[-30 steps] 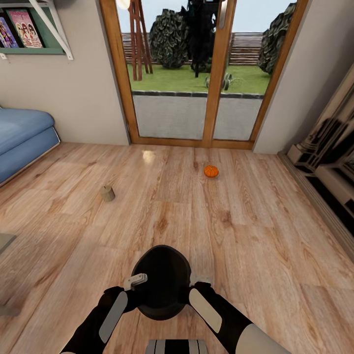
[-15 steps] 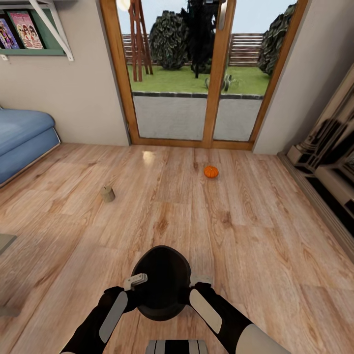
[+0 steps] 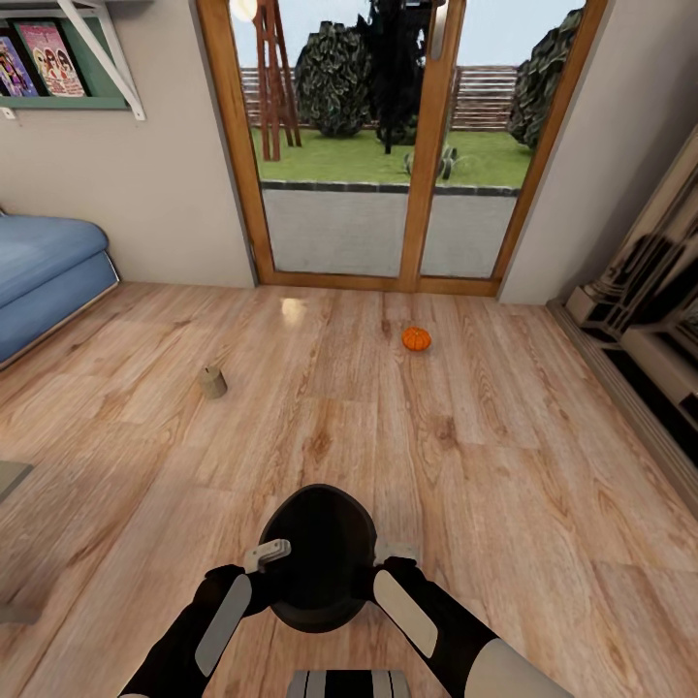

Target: Place each of the two pumpkins and all three candles from the living room inside a cabinet in the living room (use any cabinet), then make sure every cabinet is closed, and position the cauldron so it is next to a table in the living room.

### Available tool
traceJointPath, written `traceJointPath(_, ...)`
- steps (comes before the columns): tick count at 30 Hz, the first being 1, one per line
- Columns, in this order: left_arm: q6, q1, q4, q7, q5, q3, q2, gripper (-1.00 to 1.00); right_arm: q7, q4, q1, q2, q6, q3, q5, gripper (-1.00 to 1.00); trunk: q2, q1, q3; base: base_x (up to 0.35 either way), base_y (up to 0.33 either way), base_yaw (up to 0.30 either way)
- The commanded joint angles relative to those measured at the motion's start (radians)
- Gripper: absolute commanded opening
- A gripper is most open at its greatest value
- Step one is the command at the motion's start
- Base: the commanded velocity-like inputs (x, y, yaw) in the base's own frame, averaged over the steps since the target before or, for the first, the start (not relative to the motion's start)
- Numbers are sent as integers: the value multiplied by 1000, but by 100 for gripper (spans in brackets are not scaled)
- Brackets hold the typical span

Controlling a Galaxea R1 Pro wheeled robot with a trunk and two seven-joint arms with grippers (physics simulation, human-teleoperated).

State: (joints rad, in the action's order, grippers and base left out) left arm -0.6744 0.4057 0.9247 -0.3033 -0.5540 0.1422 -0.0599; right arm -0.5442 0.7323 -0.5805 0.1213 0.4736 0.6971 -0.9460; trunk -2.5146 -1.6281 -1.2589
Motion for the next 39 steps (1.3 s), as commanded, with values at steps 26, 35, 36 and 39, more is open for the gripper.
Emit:
traceJointPath(26, -2, 1, 7, -11, -10, 5, 0, -100, -6, -31, 1, 0, -12, 4, -30, -100, 0, 0, -1, 0, 0, 0)
traceJointPath(35, -3, 1, 7, -11, -10, 5, 0, -100, -5, -31, 1, 0, -12, 4, -30, -100, 0, 0, -1, 0, 0, 0)
traceJointPath(36, -2, 1, 7, -11, -10, 5, 0, -100, -5, -31, 1, 0, -12, 3, -30, -100, 0, 0, -1, 0, 0, 0)
traceJointPath(39, -3, 1, 8, -11, -10, 5, 0, -100, -5, -31, 1, 0, -12, 4, -30, -100, 0, 0, -1, 0, 0, 0)
